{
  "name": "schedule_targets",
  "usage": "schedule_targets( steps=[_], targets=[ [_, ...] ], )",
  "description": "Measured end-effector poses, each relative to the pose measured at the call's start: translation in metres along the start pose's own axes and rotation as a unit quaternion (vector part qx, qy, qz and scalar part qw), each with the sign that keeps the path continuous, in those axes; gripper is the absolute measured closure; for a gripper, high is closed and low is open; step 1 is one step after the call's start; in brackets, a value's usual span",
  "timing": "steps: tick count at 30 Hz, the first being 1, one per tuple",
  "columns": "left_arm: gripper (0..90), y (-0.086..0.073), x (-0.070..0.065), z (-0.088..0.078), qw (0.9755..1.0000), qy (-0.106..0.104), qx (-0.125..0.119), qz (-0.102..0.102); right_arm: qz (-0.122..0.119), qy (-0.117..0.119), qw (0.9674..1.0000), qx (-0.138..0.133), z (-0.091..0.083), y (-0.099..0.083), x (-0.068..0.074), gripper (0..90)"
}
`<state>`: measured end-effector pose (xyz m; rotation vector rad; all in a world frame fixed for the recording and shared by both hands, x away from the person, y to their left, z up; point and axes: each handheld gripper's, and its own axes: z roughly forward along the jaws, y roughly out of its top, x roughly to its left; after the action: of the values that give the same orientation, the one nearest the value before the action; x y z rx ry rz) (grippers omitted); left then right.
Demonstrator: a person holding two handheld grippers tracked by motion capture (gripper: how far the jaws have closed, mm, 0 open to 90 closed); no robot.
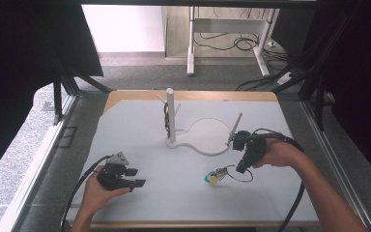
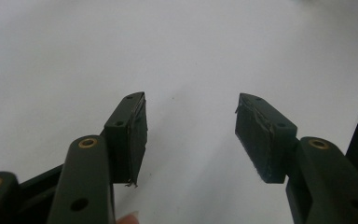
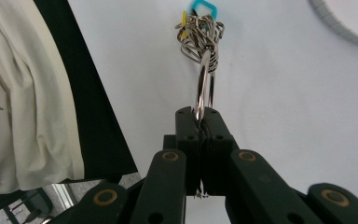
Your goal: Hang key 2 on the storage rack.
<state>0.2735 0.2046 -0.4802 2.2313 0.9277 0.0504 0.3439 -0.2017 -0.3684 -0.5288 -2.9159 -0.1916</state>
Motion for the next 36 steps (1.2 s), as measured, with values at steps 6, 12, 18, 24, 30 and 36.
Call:
schedule_targets(
  steps=[6,12,18,24,30,36],
  targets=[
    [44.0,0.000,0.000,0.000,1.0000,-0.001,0.000,0.000,0.000,-0.005,0.9999,-0.015,-0.021,0.009,0.000,87.8],
    [44.0,0.000,0.001,-0.002,1.0000,-0.001,-0.003,0.000,0.002,-0.004,0.9998,-0.020,-0.027,0.016,-0.005,87.9],
    [44.0,0.000,0.001,-0.001,1.0000,-0.001,-0.003,0.000,0.010,0.001,0.9995,-0.028,-0.031,0.022,-0.012,87.9],
    [44.0,0.000,0.001,-0.002,1.0000,-0.002,-0.002,0.000,0.012,0.001,0.9995,-0.030,-0.033,0.027,-0.018,87.9],
    [44.0,-0.001,0.001,-0.002,1.0000,-0.002,-0.004,-0.001,0.004,-0.002,0.9994,-0.033,-0.036,0.036,-0.020,87.9],
    [43.8,-0.001,0.001,-0.002,1.0000,-0.003,-0.003,-0.001,0.000,-0.002,0.9995,-0.032,-0.038,0.045,-0.022,87.9]
  ],
)
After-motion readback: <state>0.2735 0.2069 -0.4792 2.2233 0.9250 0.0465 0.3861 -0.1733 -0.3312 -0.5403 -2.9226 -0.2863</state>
